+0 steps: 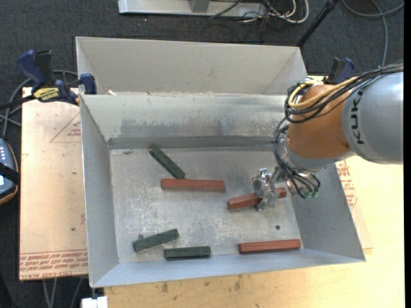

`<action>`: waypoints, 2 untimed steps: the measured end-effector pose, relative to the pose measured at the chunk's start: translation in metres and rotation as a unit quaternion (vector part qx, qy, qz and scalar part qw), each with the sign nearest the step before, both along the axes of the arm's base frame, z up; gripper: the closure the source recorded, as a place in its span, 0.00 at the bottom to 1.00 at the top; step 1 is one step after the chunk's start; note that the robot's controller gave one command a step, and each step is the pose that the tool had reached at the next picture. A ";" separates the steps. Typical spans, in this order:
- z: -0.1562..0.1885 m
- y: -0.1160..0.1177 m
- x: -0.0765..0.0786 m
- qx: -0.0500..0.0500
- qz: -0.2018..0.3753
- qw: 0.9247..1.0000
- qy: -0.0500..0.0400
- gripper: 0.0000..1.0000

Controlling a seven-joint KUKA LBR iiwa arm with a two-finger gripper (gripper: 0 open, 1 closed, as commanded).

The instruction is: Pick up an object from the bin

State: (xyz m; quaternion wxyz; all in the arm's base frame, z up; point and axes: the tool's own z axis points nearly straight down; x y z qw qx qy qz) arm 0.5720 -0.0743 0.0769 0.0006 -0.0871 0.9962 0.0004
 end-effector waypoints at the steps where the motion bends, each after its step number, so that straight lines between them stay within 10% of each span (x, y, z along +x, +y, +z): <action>1: 0.119 0.067 -0.017 0.000 0.180 0.984 -0.003 1.00; 2: 0.171 0.013 -0.012 -0.002 0.367 0.930 -0.003 1.00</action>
Offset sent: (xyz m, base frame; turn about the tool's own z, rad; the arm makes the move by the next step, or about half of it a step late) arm -0.0187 0.0644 0.1169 -0.3604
